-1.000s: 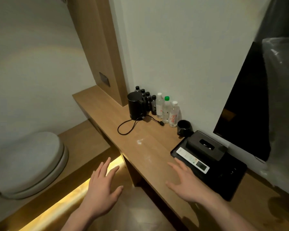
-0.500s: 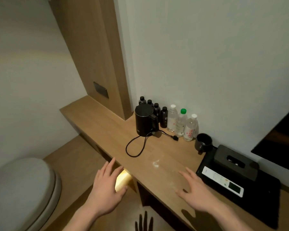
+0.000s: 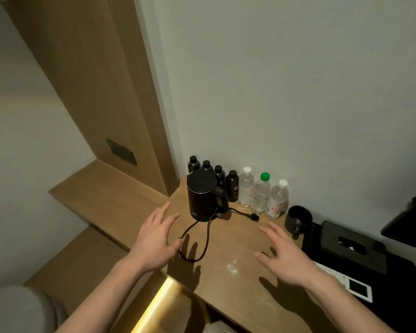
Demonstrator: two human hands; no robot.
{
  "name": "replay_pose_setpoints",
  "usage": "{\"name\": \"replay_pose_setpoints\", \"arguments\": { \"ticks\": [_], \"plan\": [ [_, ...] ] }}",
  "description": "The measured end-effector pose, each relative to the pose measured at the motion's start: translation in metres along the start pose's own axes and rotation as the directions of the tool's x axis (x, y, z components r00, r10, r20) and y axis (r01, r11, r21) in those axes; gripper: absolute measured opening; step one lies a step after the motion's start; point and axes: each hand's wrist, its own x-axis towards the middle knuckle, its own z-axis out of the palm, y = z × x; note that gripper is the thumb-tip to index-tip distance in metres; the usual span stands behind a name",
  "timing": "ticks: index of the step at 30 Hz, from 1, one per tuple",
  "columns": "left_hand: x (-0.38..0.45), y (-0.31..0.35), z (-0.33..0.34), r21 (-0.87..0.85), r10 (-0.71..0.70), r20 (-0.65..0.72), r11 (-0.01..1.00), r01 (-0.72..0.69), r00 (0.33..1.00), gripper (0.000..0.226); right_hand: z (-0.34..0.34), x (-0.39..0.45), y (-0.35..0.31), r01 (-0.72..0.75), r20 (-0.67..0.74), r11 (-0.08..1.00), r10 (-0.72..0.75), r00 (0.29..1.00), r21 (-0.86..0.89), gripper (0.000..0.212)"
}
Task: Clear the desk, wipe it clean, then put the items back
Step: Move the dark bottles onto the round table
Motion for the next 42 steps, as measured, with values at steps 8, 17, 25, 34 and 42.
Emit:
{"name": "replay_pose_setpoints", "arguments": {
  "ticks": [8, 17, 25, 34, 42],
  "plan": [
    [0.096, -0.017, -0.048, 0.034, 0.042, 0.004, 0.999, -0.043, 0.999, 0.069, -0.038, 0.113, -0.059, 0.083, -0.046, 0.995, -0.086, 0.995, -0.061, 0.078],
    [0.238, -0.023, -0.07, 0.053, 0.08, 0.064, 0.995, -0.083, 0.995, 0.068, -0.061, 0.218, -0.106, 0.083, -0.069, 0.988, -0.093, 0.993, -0.134, 0.073],
    [0.361, -0.033, -0.052, -0.117, 0.085, 0.212, 0.991, -0.061, 0.974, 0.061, -0.046, 0.324, -0.145, -0.031, -0.065, 0.992, 0.024, 0.998, -0.118, 0.064],
    [0.435, -0.055, -0.004, -0.24, 0.018, 0.207, 0.97, 0.033, 0.978, 0.06, -0.027, 0.417, -0.167, -0.112, -0.018, 0.971, 0.111, 0.994, -0.213, 0.04],
    [0.441, -0.074, 0.026, -0.273, 0.112, 0.009, 0.956, -0.105, 0.994, 0.027, -0.009, 0.441, -0.161, -0.162, -0.053, 0.921, 0.153, 0.987, -0.355, 0.03]
  ]
}}
